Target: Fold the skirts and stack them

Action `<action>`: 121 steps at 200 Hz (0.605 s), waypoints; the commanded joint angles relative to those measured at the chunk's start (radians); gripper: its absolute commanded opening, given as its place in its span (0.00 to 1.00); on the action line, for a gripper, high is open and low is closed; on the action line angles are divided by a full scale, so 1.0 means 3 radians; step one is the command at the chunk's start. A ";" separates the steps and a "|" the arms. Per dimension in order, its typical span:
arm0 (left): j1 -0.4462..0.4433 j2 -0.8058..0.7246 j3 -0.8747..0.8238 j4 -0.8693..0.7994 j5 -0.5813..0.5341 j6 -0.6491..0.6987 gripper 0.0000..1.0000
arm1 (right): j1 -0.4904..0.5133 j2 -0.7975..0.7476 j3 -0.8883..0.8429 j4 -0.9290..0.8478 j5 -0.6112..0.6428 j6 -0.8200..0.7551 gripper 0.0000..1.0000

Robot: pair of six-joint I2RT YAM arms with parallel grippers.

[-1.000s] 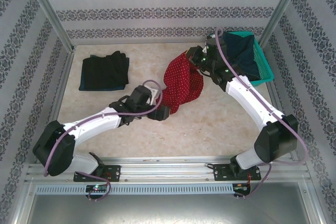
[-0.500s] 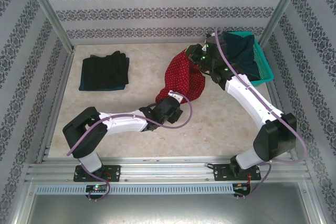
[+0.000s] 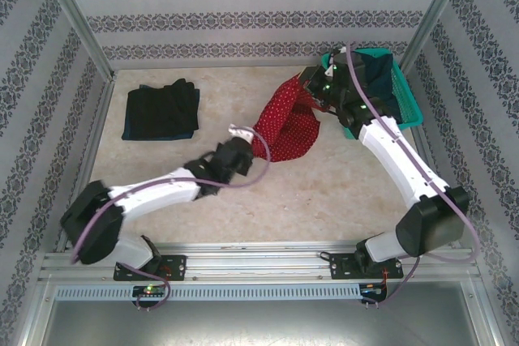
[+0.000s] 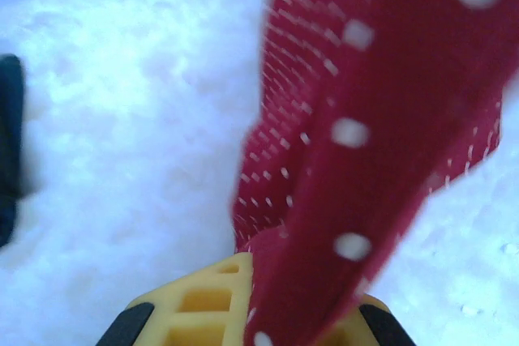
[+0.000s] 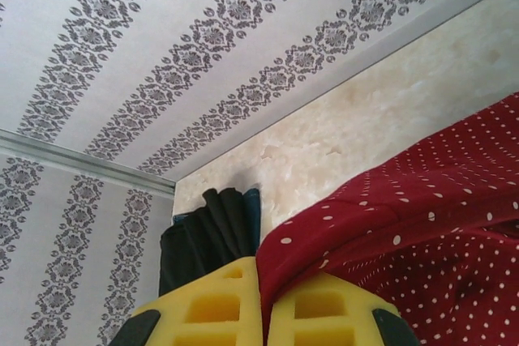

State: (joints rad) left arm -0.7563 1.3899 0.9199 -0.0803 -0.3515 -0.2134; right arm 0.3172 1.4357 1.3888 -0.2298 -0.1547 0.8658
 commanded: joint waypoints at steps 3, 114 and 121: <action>0.0473 -0.0549 0.0607 -0.0683 0.0626 0.0239 0.00 | -0.0059 -0.0368 0.0252 -0.0047 -0.0021 -0.0184 0.00; 0.1320 0.0132 0.2803 -0.1456 0.1607 0.1305 0.00 | -0.0213 -0.0793 0.0121 0.0504 0.0129 -0.0284 0.00; 0.1391 0.0271 0.2922 -0.1433 0.1647 0.1301 0.00 | -0.0243 -0.0700 0.0140 0.0562 0.0088 -0.0250 0.00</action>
State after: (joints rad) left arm -0.4149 1.3643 1.7042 -0.4679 0.1127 0.1257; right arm 0.2806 1.1603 1.4330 -0.1497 -0.1734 0.8032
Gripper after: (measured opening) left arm 0.073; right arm 0.058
